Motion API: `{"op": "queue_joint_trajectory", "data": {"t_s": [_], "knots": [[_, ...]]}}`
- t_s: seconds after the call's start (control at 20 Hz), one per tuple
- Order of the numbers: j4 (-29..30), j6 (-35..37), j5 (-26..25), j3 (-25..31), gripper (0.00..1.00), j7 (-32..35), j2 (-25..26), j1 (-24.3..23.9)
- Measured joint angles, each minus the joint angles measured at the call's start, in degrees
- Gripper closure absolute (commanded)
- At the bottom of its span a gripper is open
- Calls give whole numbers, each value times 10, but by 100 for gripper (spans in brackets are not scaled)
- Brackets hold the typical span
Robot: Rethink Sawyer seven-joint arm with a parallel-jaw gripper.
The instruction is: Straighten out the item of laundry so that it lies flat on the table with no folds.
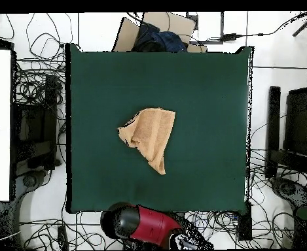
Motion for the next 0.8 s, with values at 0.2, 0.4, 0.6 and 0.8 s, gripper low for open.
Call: {"op": "queue_joint_trajectory", "data": {"t_s": [0.2,0.4,0.6,0.8], "knots": [[-5,0,0,0,0,0,22,11],[-17,5,0,0,0,0,30,26],[-26,18,0,0,0,0,29,34],[-42,42,0,0,0,0,30,35]]}}
